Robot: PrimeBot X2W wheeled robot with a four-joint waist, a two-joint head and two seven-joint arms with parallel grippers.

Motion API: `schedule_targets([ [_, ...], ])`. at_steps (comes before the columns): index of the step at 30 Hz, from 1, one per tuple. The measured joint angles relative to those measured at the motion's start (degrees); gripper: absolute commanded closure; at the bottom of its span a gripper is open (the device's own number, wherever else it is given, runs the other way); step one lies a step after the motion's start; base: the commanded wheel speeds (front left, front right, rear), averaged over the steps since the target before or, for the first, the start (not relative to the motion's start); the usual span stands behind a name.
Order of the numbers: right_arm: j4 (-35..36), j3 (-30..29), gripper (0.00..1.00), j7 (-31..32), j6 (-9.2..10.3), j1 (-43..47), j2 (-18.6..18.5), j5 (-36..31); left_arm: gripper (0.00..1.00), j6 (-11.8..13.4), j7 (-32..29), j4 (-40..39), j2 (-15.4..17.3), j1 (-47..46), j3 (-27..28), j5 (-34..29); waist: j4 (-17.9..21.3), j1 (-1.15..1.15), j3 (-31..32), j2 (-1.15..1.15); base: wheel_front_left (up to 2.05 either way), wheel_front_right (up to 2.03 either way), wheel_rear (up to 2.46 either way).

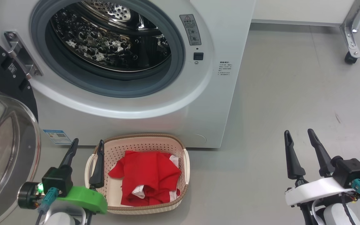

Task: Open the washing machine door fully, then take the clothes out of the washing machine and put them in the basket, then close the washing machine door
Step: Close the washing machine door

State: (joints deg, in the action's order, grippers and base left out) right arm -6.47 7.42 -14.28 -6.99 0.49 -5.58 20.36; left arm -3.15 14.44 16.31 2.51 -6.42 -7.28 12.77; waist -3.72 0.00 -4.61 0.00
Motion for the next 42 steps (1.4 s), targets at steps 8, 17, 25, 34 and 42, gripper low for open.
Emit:
schedule_targets([
  [8,0.0,0.0,0.0,0.0,0.0,0.0,0.0,0.0,0.0,0.4,0.0,-0.1,0.0,0.0,-0.1,0.0,0.0,0.0,-0.1,0.0,-0.99,0.99,0.0],
  [17,0.0,0.0,0.0,0.0,0.0,0.0,0.0,0.0,0.0,0.4,0.0,-0.3,0.0,0.1,-0.2,0.0,0.1,0.0,-0.2,0.0,-1.35,1.35,0.0],
  [25,0.0,0.1,0.0,0.0,0.0,0.0,0.0,0.0,0.0,0.3,0.0,-0.5,0.0,0.1,-0.6,-0.2,0.0,0.0,-0.3,0.0,-1.42,1.42,0.0],
  [34,0.0,0.2,0.0,0.0,0.0,0.0,0.0,0.0,0.0,0.3,0.0,-0.8,0.0,0.1,-0.9,-0.8,-0.1,0.0,-0.3,0.0,-1.07,1.07,0.0],
  [42,0.0,0.4,0.0,0.0,0.0,0.0,0.0,0.0,0.0,0.3,0.0,-0.9,0.0,0.2,-1.0,-0.9,-0.1,0.0,-0.3,0.0,-0.71,0.71,0.0],
])
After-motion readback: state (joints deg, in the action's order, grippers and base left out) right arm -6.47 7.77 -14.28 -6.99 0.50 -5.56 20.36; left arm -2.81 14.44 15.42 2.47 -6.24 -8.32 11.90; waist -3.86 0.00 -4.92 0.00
